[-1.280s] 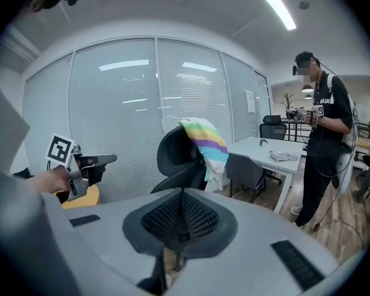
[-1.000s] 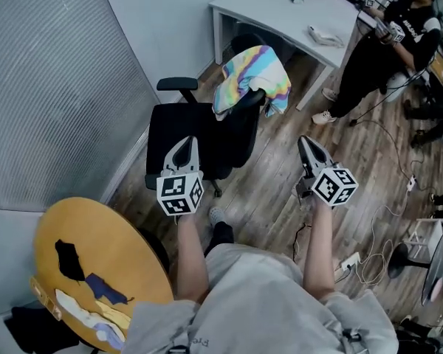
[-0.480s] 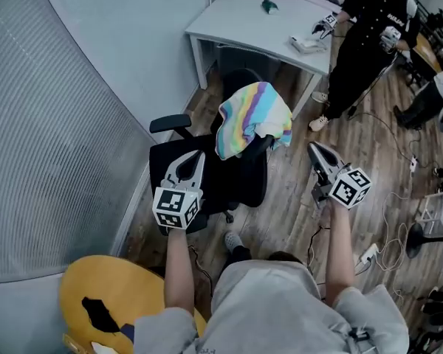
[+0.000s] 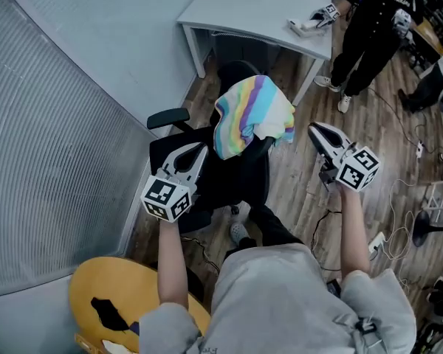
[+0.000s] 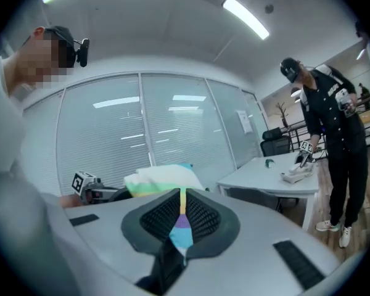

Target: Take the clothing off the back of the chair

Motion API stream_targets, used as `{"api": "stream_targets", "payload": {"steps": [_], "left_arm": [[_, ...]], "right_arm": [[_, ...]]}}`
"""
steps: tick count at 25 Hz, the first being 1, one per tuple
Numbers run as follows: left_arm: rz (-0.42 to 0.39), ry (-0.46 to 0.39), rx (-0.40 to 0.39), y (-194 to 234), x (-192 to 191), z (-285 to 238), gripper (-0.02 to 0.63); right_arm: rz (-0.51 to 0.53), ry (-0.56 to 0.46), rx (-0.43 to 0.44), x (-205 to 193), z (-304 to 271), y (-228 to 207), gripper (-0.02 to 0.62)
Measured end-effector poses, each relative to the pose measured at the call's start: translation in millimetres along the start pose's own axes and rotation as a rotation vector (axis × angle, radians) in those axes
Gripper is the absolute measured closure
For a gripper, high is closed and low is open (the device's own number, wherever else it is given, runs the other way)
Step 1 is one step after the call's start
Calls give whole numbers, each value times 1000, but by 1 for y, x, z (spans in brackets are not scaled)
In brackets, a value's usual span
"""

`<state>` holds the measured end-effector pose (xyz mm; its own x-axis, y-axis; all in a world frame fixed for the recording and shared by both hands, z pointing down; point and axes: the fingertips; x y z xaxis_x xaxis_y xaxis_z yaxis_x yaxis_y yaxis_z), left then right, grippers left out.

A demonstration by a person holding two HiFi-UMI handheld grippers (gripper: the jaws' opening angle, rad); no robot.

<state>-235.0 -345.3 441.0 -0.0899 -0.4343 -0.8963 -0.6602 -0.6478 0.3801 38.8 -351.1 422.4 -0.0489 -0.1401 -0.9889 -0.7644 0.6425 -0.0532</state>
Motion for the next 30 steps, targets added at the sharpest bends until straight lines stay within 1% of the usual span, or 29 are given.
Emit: {"api": "stream_targets", "payload": {"steps": [1,2,3,5,7,10,11,14,16,17,19,21,23,25,26,28,30], "left_arm": [[-1,8,-25,1,0,-4,574],[7,11,-46,4,1,-8,567],[23,9,-67,8,2,-11,545],[56,8,-125,10,4,-17,467],[65,11,-202,6,7,-23,390],[71,8,-295,0,13,-39,344],[71,17,-316,-1,13,-46,331],[47,76,-387,-7,9,-63,285],[29,118,-457,-17,5,-69,266],[15,146,-495,-23,3,-70,261],[-39,228,-555,-33,-8,-73,258],[-92,298,-563,-35,-17,-81,256],[-113,311,-523,-25,-15,-92,255],[-127,312,-483,-14,-11,-101,241],[-136,323,-481,-12,-10,-104,236],[-160,357,-506,-12,-11,-111,226],[-162,386,-548,-14,-13,-117,217]], "right_arm": [[0,-29,-11,5,-2,-8,564],[-3,-48,1,8,-6,-14,546],[-4,-56,34,8,-10,-17,504],[20,-46,125,5,-21,-16,448],[54,-37,205,4,-30,-15,389],[71,-47,311,7,-42,-17,291],[79,-52,350,7,-46,-15,275],[111,-65,464,7,-56,-9,240],[116,-59,548,4,-61,-2,228],[112,-52,594,3,-63,2,218],[117,-29,674,-3,-67,9,204],[157,22,713,-14,-77,13,202],[200,73,723,-26,-88,13,202],[195,88,743,-32,-97,14,204],[180,87,760,-33,-99,15,204],[158,83,787,-35,-103,18,204],[145,76,804,-35,-106,19,204]]}}
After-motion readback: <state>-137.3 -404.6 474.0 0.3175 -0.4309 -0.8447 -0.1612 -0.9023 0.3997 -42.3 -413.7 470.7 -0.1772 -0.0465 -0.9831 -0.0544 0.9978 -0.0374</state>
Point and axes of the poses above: the fingertips, and each gripper's own axes: z backward along the fingers, y to its left, x out of its top, and after that the axes turned 14 degrees about z, right-handed
